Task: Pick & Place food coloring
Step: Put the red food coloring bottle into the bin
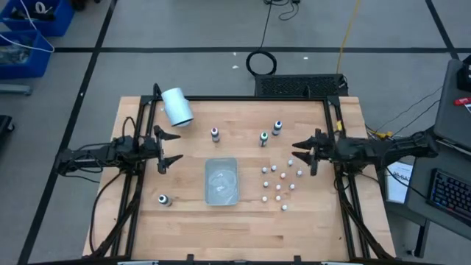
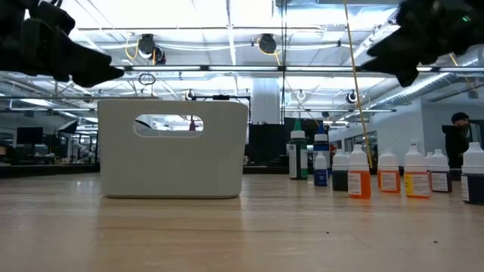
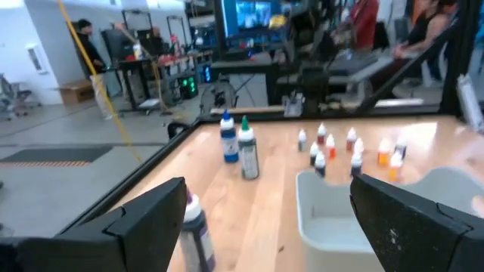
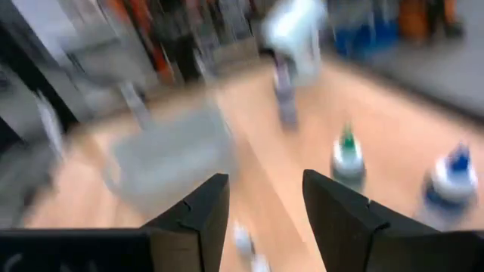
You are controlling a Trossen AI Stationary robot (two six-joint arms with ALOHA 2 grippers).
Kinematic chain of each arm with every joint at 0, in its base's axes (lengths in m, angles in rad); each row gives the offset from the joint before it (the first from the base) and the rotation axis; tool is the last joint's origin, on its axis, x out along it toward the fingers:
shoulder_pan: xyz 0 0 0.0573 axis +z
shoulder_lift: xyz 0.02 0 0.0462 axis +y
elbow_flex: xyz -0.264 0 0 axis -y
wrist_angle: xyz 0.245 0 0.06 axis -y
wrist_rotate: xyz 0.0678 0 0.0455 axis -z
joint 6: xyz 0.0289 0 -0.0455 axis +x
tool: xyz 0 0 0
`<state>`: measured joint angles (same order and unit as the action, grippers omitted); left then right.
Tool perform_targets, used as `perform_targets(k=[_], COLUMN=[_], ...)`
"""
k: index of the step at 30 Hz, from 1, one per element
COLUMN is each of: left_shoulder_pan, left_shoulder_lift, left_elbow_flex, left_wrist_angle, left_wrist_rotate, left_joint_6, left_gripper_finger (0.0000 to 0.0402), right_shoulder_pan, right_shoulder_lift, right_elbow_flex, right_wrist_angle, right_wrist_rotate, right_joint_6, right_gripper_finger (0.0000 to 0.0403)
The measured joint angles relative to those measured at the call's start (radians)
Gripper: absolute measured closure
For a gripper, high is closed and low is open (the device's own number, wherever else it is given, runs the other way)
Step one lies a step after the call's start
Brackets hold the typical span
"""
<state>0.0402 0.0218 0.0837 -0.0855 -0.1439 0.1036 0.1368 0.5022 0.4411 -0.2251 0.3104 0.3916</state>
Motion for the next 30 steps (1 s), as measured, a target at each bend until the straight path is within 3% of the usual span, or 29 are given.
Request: perform_targets(k=[8, 14, 20, 30], left_shoulder_pan=[-0.001, -0.001, -0.001, -0.001], left_shoulder_lift=[0.011, 0.011, 0.011, 0.011], left_elbow_flex=[0.000, 0.000, 0.000, 0.000], left_wrist_angle=[-0.001, 0.025, 0.060, 0.056], left_wrist_rotate=[0.012, 0.003, -0.005, -0.007], left_joint_6=[0.004, 0.007, -0.002, -0.027], left_gripper_finger=[0.0036, 0.0036, 0.0036, 0.0036], right_shoulder_pan=[0.037, 0.059, 0.055, 0.055], right_shoulder_lift=[0.510, 0.778, 0.879, 0.883], right_elbow_flex=[0.505, 0.741, 0.771, 0.612], right_wrist_angle=[-0.514, -0.905, -1.118, -0.976], right_wrist_rotate=[-0.101, -0.188, -0.210, -0.237], right_joint_6=[0.113, 0.285, 0.382, 0.393], right_gripper_finger=[0.0245, 0.0245, 0.0245, 0.0245])
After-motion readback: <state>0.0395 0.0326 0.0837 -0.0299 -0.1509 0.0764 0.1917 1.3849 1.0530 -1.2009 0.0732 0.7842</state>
